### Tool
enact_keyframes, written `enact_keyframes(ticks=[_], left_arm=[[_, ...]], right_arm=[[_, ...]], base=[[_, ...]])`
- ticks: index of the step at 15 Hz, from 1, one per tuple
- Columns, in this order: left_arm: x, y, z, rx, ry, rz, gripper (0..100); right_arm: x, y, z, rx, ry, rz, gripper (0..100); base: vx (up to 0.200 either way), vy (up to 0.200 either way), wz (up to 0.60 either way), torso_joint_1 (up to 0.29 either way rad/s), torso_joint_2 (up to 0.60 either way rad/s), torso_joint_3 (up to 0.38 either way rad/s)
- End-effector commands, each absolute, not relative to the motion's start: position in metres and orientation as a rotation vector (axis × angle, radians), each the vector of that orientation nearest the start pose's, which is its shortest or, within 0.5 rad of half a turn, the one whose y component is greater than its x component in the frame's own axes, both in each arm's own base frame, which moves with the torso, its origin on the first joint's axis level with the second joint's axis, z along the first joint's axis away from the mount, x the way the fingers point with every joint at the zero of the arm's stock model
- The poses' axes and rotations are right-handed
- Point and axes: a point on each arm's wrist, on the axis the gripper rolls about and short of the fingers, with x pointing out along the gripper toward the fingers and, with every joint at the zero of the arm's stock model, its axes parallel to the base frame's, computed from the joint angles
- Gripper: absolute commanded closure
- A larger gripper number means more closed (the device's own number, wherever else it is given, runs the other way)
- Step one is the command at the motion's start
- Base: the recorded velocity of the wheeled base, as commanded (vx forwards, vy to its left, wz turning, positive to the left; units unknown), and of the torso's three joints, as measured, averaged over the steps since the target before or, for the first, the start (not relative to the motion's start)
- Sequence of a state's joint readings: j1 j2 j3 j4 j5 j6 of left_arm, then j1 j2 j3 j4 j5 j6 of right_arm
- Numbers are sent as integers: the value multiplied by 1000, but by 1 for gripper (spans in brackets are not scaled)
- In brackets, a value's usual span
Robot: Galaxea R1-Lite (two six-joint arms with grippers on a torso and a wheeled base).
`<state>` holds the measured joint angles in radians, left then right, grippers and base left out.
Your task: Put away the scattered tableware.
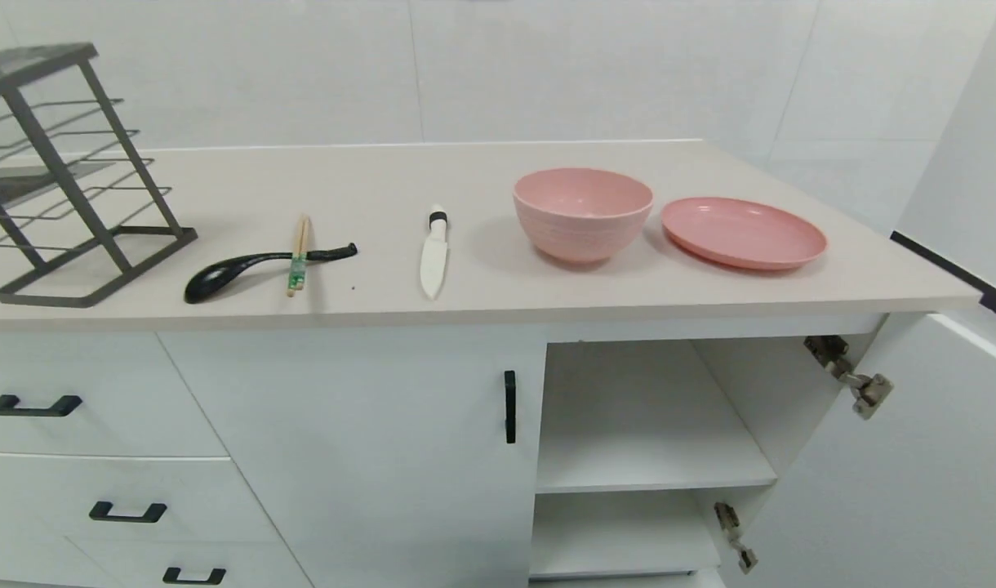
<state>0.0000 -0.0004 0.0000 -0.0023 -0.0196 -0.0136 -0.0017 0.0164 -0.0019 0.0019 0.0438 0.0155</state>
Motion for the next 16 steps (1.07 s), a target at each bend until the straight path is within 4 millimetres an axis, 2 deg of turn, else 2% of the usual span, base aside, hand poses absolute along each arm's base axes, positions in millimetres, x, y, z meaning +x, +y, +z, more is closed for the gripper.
enact_keyframes(ticks=[1, 5, 8, 16], left_arm=[[-23, 0, 76, -14, -1, -20, 0], [-23, 0, 76, -12, -1, -20, 0], [-23, 0, 76, -9, -1, -20, 0], [-23, 0, 75, 9, 0, 3, 0]], right_arm=[[-22, 1, 76, 16, 20, 43, 0], [-22, 1, 76, 16, 20, 43, 0], [-22, 1, 76, 16, 20, 43, 0], [-22, 1, 76, 16, 20, 43, 0]], base=[[0, 0, 0, 178, -569, -178], [0, 0, 0, 233, -486, -212], [0, 0, 0, 87, -481, -224], [0, 0, 0, 333, -499, -239]])
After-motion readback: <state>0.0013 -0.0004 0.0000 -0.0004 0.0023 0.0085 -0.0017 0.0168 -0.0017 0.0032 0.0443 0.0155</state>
